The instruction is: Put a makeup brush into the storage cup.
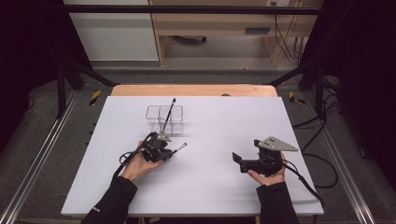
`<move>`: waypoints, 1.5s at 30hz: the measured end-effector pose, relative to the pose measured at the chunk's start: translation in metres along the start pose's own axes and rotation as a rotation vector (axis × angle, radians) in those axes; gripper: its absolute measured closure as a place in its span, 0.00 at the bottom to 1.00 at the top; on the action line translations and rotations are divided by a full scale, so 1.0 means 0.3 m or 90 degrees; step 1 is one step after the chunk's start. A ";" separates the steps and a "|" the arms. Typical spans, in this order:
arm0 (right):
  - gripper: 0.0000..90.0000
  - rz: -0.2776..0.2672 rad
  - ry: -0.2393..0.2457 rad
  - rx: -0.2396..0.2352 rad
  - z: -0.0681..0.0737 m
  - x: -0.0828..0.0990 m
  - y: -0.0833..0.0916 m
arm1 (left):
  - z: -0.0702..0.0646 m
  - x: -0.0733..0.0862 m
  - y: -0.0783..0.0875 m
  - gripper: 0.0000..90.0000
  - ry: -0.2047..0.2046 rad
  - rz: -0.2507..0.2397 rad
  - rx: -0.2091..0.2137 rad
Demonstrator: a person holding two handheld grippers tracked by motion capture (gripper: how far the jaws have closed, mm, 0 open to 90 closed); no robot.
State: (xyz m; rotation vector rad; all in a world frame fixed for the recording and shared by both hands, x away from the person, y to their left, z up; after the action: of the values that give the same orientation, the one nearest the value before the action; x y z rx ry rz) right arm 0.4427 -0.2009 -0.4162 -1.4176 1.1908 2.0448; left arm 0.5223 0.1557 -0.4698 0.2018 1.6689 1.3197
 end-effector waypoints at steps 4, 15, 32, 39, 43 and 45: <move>0.03 0.000 0.000 0.000 0.000 0.000 0.000 | 0.002 0.000 0.001 0.92 0.004 0.004 0.004; 0.03 -0.003 -0.001 0.000 -0.002 -0.002 0.004 | 0.004 -0.003 0.017 0.76 -0.004 -0.001 -0.001; 0.03 -0.005 -0.002 0.000 -0.005 -0.006 0.008 | 0.006 -0.094 0.084 0.51 -0.039 0.030 -0.005; 0.03 -0.005 -0.003 -0.001 -0.005 -0.006 0.008 | 0.011 -0.121 0.041 0.50 -0.050 0.073 -0.005; 0.03 -0.005 -0.003 -0.002 -0.006 -0.006 0.008 | 0.013 -0.118 0.014 0.53 -0.051 0.096 -0.007; 0.03 -0.005 -0.003 -0.002 -0.006 -0.006 0.008 | 0.012 -0.117 0.004 0.56 -0.053 0.105 -0.007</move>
State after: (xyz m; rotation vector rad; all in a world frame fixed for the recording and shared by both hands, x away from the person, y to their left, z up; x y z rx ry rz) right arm 0.4428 -0.2033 -0.4138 -1.4154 1.1788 2.0441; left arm 0.5429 0.1365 -0.4487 0.3898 1.6023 1.4231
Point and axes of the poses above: each handheld gripper's, and its own axes: y roughly backward along the jaws, x roughly out of its underside, z roughly to its left, the point moved 1 cm from there along -y, roughly forward along the jaws, and after that the axes turned 3 degrees about -x, right-handed, at the moved point
